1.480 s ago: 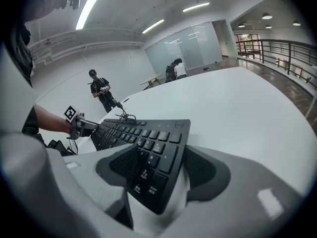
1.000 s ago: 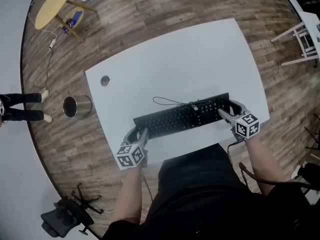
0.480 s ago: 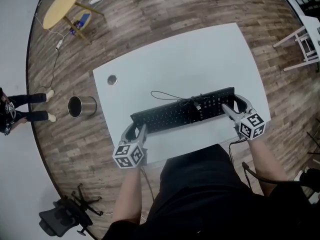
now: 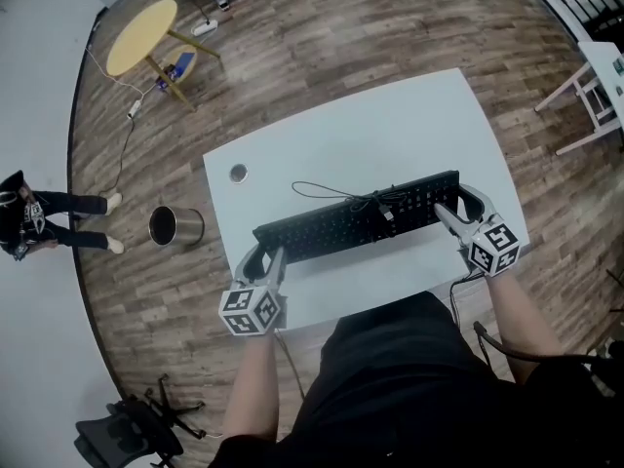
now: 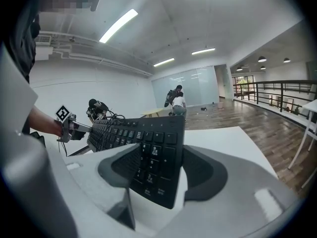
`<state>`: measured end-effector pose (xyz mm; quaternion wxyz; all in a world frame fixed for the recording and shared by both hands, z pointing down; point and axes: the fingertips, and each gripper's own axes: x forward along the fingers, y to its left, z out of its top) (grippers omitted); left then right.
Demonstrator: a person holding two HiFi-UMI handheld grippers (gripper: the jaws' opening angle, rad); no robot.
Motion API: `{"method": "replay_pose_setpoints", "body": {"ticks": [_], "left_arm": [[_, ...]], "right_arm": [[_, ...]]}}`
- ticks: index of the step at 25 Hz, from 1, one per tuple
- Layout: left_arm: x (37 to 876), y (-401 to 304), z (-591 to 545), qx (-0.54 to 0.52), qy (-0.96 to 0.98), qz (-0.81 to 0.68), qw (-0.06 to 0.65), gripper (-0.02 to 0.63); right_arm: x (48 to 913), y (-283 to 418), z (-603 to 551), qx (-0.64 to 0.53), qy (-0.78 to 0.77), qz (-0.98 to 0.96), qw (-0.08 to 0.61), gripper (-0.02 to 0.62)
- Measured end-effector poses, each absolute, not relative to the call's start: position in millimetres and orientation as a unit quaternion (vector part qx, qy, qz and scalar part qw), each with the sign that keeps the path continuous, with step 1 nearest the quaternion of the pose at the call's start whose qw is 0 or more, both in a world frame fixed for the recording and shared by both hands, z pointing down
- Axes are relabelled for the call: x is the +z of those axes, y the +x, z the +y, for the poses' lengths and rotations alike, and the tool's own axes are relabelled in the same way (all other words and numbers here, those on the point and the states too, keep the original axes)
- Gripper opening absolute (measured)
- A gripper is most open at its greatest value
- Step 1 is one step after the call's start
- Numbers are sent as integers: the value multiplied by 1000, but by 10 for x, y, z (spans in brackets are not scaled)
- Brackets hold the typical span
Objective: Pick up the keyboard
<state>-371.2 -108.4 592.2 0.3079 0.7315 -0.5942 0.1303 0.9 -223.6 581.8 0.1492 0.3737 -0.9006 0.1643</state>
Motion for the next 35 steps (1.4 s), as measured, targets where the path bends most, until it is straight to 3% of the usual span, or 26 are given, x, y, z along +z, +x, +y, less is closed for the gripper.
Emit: {"method": "replay_pose_setpoints", "body": {"ticks": [35], "left_arm": [[4261,-4099,-1507,63,757,-636,136,184]], "right_arm": [[4198,-383,-2683,20,380,-925,22,262]]}}
